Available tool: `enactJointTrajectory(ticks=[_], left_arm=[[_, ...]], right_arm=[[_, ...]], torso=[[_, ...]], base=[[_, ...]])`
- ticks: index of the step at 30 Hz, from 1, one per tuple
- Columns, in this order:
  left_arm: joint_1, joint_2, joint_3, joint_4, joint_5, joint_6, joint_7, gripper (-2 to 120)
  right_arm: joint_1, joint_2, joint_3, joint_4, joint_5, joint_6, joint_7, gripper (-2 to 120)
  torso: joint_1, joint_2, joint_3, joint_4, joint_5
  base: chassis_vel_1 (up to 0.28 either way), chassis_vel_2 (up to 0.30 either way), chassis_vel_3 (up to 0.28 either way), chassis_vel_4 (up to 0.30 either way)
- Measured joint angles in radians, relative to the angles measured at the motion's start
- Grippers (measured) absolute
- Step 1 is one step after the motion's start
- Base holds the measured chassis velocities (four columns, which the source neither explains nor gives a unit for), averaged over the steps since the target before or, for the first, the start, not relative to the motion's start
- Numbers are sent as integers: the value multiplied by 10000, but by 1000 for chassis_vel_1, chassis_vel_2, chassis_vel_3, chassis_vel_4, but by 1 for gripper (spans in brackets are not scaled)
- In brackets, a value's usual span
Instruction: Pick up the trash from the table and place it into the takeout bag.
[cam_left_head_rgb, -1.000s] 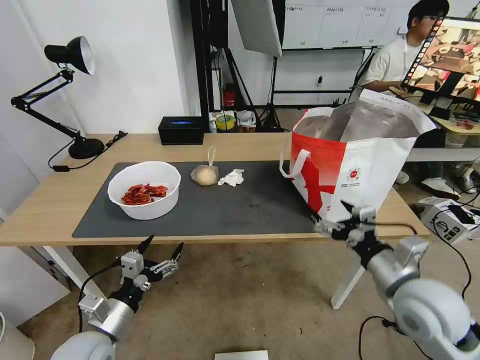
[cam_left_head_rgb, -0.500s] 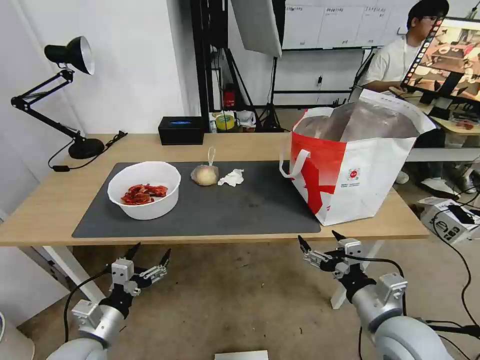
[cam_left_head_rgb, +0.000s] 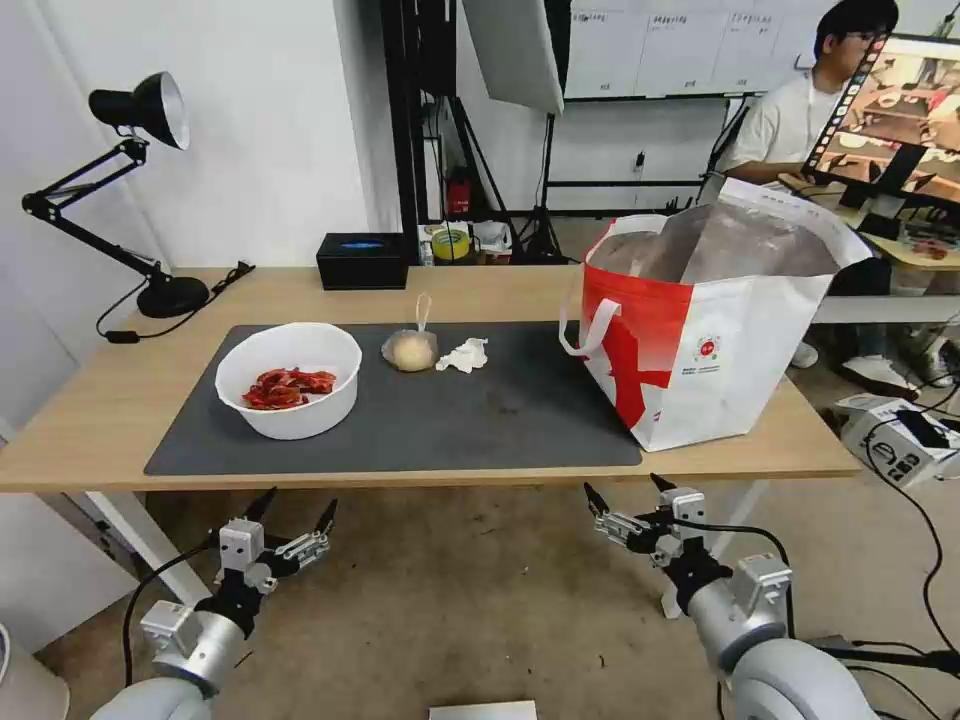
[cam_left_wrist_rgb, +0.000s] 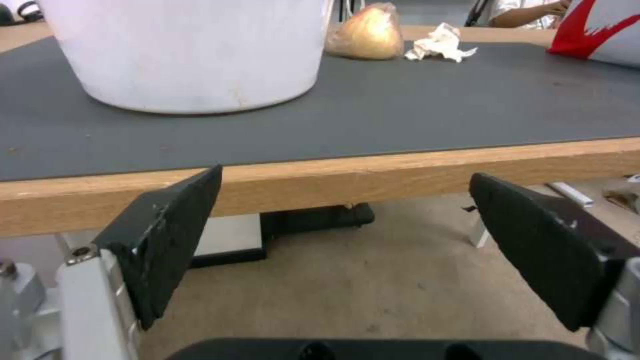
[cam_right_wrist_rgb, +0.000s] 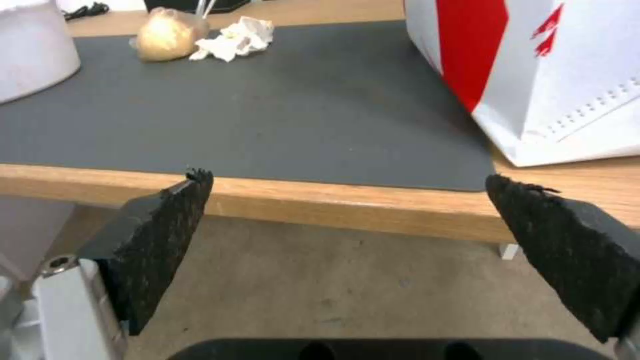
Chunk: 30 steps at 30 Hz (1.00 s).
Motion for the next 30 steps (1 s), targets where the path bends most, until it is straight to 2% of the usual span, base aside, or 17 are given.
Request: enactJointTrajectory(ticks=[5,13,19,21,24,25,27,28,30], left_arm=[[-16,-6,14,14,1,7,6,100],[-28,0,-35,0,2,23,7,100],[4,-14,-156,-4,-10,29,10,100],[14,-22,-172,-2,-11,29,13,100],[31,-51,-193,1,-12,30,18,100],[31,-51,-193,1,-12,30,18,100],[36,-82,-194,2,-11,29,21,100],[36,-82,-194,2,-11,29,21,100],[35,-130,-187,23,5,29,24,100]], right_arm=[[364,-87,-300,-12,221,-1,7,100],[2177,-671,-1296,-1,1092,-304,54,100],[4461,-1065,-2715,-670,1711,-509,96,100],[4935,-1066,-2995,-843,1825,-520,96,100],[6622,-881,-4162,-1684,2261,-555,119,100],[6622,-881,-4162,-1684,2261,-555,119,100],[7494,-638,-4863,-2216,2519,-661,314,100],[7494,-638,-4863,-2216,2519,-661,314,100],[8611,-188,-5627,-2900,2964,-855,676,100]], torso=[[0,0,0,-1,0],[1,0,0,1,0],[1,-1,0,-1,1],[1,-1,1,0,0],[1,-1,1,1,0],[1,-1,1,1,0],[1,-1,1,1,1],[1,-1,1,1,1],[1,0,1,0,-1]], base=[[0,0,0,0],[0,0,0,0],[0,0,0,0],[0,0,0,0],[0,0,0,0],[0,0,0,0],[0,0,0,0],[0,0,0,0],[0,0,0,0]])
